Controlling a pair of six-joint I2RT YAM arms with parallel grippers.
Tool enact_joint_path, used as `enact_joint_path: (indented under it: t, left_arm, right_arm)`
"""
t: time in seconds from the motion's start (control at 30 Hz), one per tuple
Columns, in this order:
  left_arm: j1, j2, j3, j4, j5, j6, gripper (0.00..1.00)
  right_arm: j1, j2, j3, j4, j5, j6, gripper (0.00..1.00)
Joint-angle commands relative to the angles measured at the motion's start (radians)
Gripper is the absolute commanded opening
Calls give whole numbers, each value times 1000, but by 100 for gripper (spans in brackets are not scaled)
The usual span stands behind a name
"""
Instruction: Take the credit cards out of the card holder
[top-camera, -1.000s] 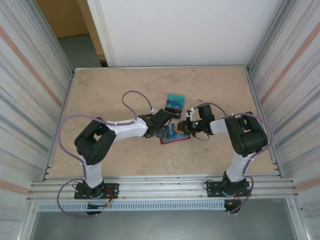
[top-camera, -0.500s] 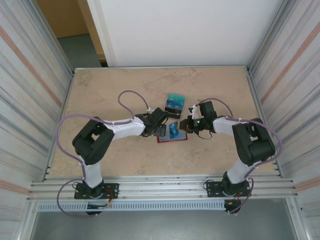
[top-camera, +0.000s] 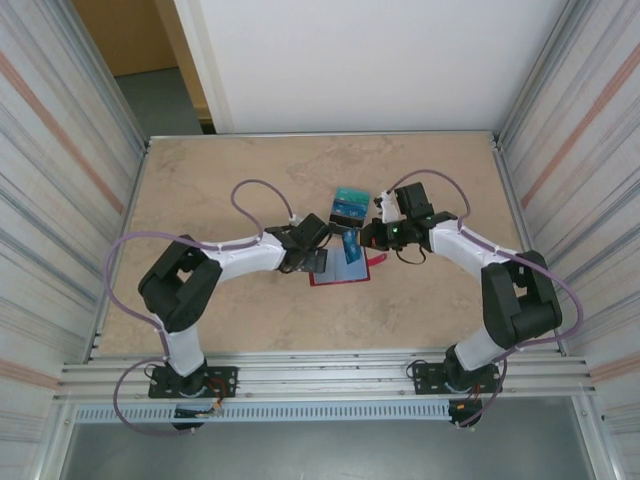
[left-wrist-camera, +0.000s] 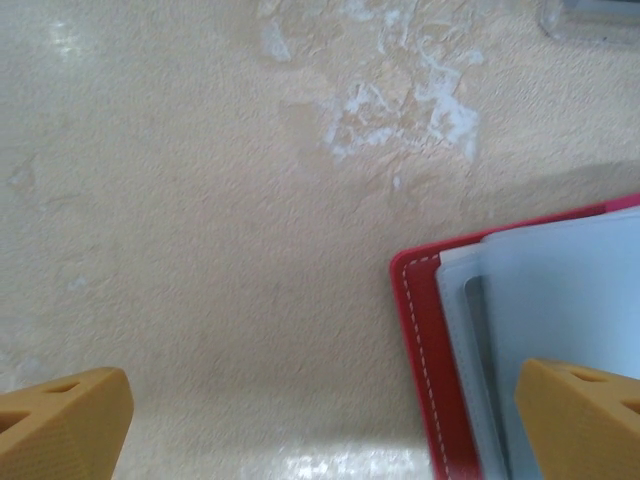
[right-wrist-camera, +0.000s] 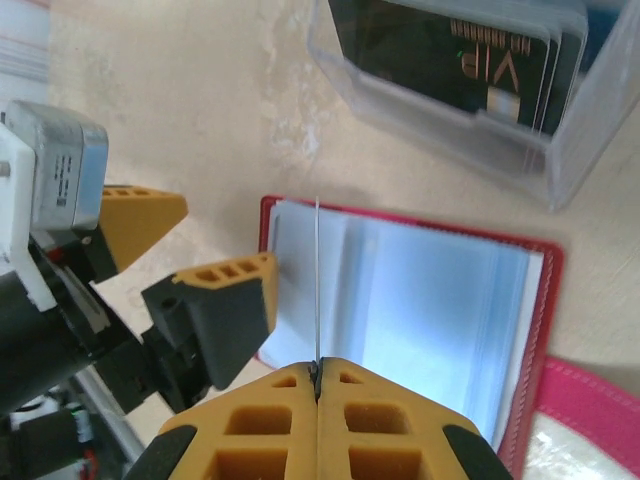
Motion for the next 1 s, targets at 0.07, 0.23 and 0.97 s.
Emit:
enact_joint_path:
  t: [0.07,0.23,0.97]
  left_arm:
    - [-7,-108,-23,-44,-14,21,99]
    - [-9,-168,-56,-35,-11,5,99]
    - [3,-291,-169,-32,-18,-46,99]
  right_arm:
    - [11,-6,122,-140,128,-183,0]
    - [13,51,228,-178,196,-306,0]
    - [18,234,493,-253,304,-788,0]
